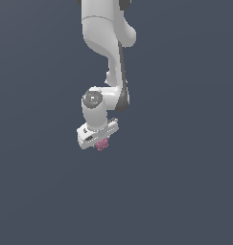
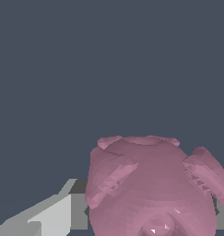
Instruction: Pick up the object and move it to a goal position.
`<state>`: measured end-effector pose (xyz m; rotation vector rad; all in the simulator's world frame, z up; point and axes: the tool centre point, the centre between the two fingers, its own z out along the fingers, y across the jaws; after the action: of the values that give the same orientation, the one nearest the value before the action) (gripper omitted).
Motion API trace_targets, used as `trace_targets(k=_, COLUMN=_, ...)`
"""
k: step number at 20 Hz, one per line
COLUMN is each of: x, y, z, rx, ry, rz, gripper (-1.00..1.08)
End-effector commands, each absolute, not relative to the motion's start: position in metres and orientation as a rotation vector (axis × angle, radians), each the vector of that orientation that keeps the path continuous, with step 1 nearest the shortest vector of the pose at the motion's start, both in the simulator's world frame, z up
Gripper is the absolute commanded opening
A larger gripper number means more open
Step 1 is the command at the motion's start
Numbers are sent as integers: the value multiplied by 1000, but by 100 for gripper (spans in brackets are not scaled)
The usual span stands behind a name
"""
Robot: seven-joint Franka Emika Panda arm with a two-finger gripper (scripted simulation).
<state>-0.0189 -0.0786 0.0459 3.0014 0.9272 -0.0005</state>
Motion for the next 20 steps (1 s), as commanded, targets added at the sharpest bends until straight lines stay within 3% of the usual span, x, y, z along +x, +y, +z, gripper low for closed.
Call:
trace_targets(k=1, x=-12, y=-82, z=51, rx=3001, ry=927, rz=1, gripper=-100)
trace_targets(k=20, x=78, y=-120, z=116, rx=3002, ry=927, rz=1, gripper=-100)
